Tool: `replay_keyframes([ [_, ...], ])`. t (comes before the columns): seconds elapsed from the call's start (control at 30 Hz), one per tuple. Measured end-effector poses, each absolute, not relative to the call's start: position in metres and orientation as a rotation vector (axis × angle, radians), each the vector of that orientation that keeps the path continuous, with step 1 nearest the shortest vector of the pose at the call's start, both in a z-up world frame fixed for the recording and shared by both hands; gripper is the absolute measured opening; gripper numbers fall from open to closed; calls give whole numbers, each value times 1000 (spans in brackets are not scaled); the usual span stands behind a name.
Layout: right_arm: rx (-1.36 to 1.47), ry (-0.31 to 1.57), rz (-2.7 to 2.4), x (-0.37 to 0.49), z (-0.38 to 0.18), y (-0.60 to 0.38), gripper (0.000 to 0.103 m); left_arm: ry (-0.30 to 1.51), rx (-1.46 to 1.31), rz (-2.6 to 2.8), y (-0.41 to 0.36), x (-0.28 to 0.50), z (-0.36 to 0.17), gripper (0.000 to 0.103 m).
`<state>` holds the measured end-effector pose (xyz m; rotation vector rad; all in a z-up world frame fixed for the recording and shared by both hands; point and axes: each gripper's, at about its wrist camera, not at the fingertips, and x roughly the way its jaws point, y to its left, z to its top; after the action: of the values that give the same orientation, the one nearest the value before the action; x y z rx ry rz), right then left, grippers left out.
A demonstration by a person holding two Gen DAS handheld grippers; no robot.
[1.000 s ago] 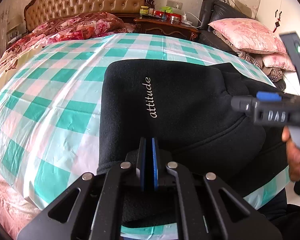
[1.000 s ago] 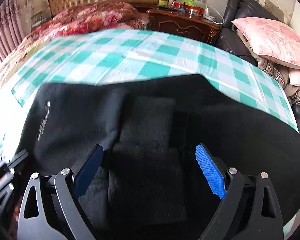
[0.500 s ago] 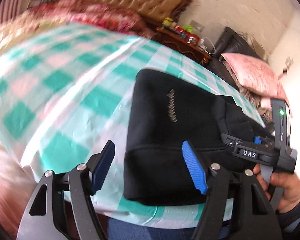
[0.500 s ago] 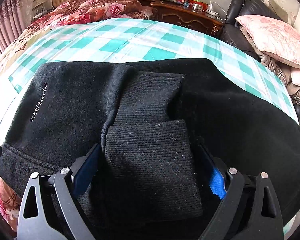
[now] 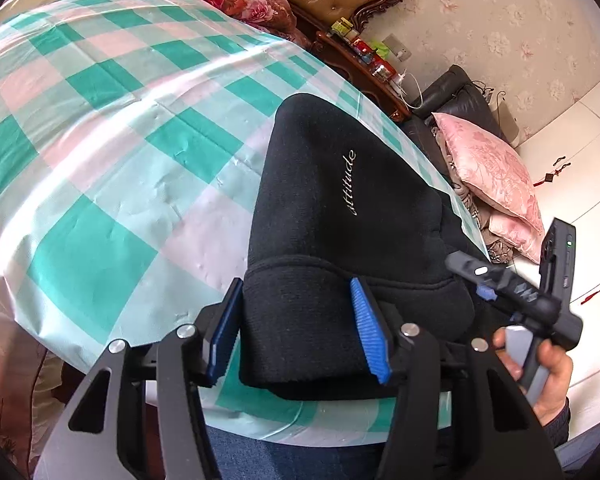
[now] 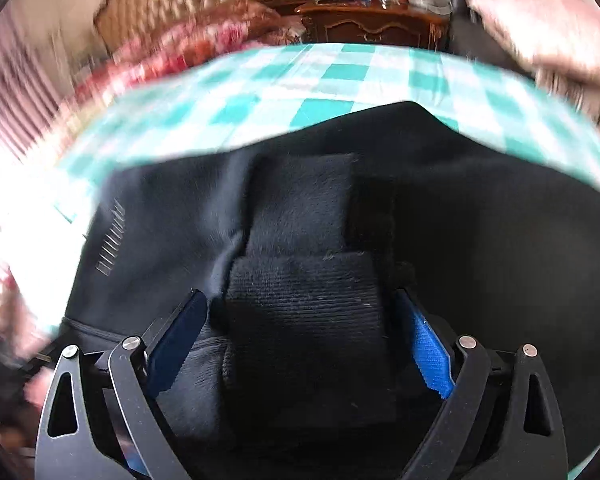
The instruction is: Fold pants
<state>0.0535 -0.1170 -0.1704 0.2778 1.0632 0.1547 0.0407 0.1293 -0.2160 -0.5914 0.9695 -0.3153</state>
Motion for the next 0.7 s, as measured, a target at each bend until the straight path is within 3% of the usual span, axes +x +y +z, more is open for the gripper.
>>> replay_keyframes([
  [0.23,508,1139,209,60,-178,-156,89,951,-555,-321,130,40,-211,55],
  [0.47,419,1167,168,61,-176,-152,67,689,120,-395,62,-6,-152,55],
  [0.7,362,1178,155,63,-176,-149,65,655,443,-553,-15,-24,-175,55],
])
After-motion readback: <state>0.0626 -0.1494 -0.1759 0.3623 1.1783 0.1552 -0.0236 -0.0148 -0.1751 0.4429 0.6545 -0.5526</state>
